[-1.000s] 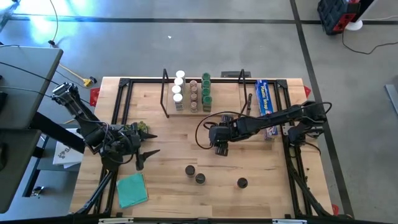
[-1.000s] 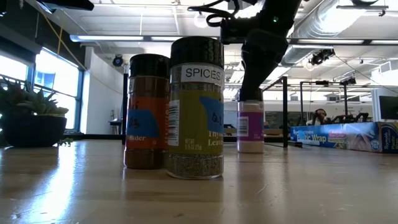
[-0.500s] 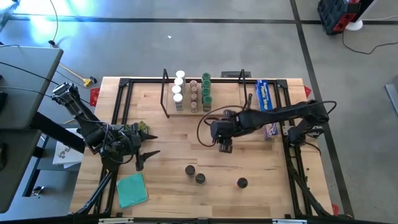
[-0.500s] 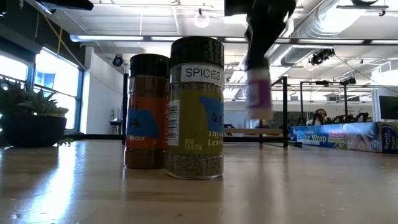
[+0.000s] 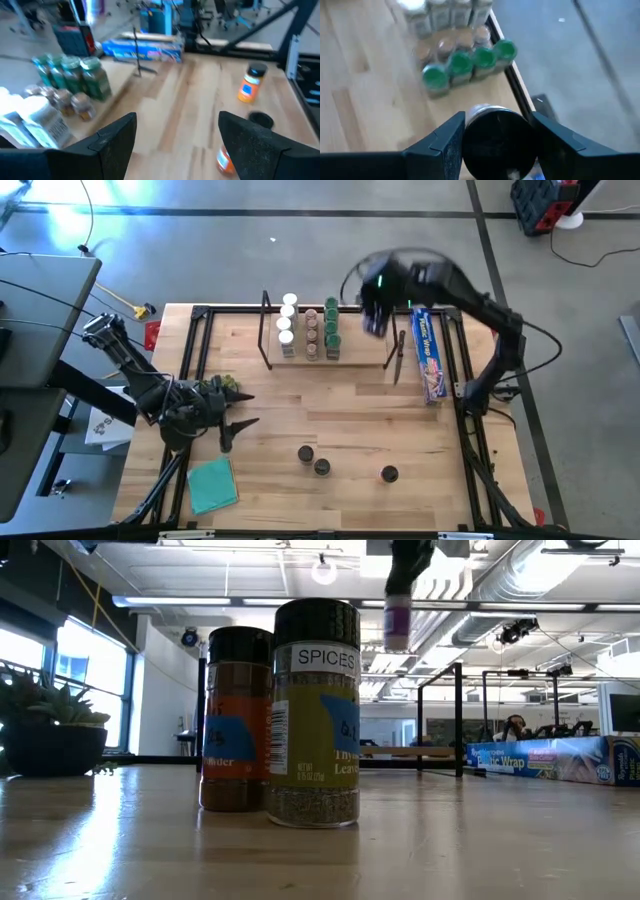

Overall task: Shelf spices
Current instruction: Put the black seasoning bottle on the shelf

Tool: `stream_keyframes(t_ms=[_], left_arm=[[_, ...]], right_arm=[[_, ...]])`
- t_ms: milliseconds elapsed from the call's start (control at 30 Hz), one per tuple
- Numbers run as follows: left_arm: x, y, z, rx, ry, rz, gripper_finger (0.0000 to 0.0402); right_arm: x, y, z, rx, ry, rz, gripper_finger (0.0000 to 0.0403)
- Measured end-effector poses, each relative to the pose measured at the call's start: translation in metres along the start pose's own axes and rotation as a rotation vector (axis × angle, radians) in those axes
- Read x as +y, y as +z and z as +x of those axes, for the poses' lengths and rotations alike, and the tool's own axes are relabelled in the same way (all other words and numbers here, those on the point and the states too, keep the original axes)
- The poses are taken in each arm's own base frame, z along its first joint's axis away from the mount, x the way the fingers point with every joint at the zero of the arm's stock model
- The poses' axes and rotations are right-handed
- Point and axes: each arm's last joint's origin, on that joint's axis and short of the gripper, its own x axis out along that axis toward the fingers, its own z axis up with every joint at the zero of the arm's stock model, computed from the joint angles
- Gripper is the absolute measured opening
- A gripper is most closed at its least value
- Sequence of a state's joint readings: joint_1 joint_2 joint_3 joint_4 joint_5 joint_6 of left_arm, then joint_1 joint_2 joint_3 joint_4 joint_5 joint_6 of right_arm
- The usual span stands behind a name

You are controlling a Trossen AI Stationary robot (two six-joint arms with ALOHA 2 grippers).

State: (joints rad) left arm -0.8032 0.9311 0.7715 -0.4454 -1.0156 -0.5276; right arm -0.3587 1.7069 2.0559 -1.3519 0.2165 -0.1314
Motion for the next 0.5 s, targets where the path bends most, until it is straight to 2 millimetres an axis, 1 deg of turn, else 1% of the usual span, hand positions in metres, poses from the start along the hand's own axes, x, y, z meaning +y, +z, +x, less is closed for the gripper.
stream_keyframes(t_ms=[100, 233, 300, 400, 500], left_arm=[[0.002, 0.006, 0.002, -0.042, 0.033, 0.017, 0.0278], [0.006, 0.012, 0.004, -0.089, 0.103, 0.034, 0.0278], [0.008, 0.014, 0.004, -0.119, 0.169, 0.044, 0.0278], [0.016, 0.021, 0.005, -0.165, 0.292, 0.065, 0.0278], [0.024, 0.031, 0.007, -0.198, 0.391, 0.08, 0.0278]], right_arm=[[-0.041, -0.006, 0.028, -0.019, 0.061, 0.053, 0.0188], [-0.079, -0.018, 0.069, -0.076, 0.084, 0.07, 0.0188], [-0.091, -0.028, 0.088, -0.102, 0.125, 0.089, 0.0188], [-0.108, -0.04, 0.113, -0.118, 0.107, 0.132, 0.0188], [-0.114, -0.047, 0.132, -0.054, 0.131, 0.167, 0.0188]])
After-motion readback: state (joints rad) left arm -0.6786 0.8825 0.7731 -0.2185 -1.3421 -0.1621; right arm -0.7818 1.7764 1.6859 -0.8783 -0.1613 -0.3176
